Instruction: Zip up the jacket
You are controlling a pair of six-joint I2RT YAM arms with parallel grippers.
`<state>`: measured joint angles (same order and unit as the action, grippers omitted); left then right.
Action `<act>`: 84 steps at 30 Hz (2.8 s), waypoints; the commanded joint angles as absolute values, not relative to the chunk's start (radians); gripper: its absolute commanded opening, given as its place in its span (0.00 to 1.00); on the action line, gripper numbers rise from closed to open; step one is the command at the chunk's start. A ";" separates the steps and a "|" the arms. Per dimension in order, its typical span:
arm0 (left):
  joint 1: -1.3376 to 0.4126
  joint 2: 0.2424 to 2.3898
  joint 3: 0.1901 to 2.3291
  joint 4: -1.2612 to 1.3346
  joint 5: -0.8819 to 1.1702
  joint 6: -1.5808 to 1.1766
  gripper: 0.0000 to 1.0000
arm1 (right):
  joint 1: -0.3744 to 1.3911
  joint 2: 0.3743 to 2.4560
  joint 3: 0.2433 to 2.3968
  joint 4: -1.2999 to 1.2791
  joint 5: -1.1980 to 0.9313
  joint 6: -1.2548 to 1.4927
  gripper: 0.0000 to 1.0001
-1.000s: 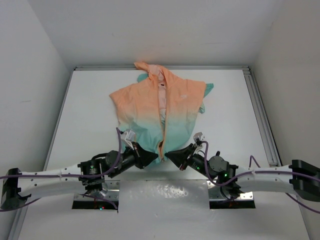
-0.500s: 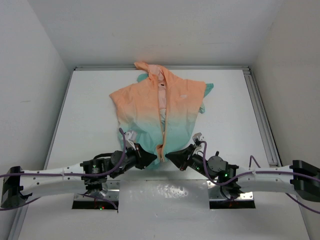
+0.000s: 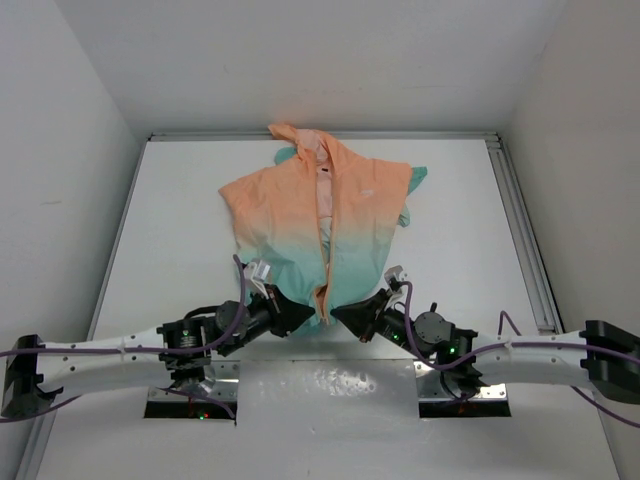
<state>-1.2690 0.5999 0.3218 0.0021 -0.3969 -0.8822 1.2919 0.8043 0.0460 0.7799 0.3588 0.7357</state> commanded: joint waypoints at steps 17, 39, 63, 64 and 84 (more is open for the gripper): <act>-1.278 0.584 0.328 0.038 -0.423 -0.894 0.00 | 1.305 0.769 0.034 0.811 0.377 0.724 0.00; -1.278 0.577 0.321 0.028 -0.436 -0.908 0.00 | 1.307 0.755 0.031 0.818 0.374 0.715 0.00; -1.276 0.603 0.313 0.074 -0.399 -0.903 0.00 | 1.308 0.764 0.029 0.834 0.382 0.712 0.00; -1.278 0.604 0.311 0.075 -0.397 -0.902 0.00 | 1.310 0.764 0.031 0.834 0.383 0.710 0.00; -1.276 0.632 0.301 0.106 -0.376 -0.919 0.00 | 1.308 0.779 0.051 0.838 0.402 0.683 0.00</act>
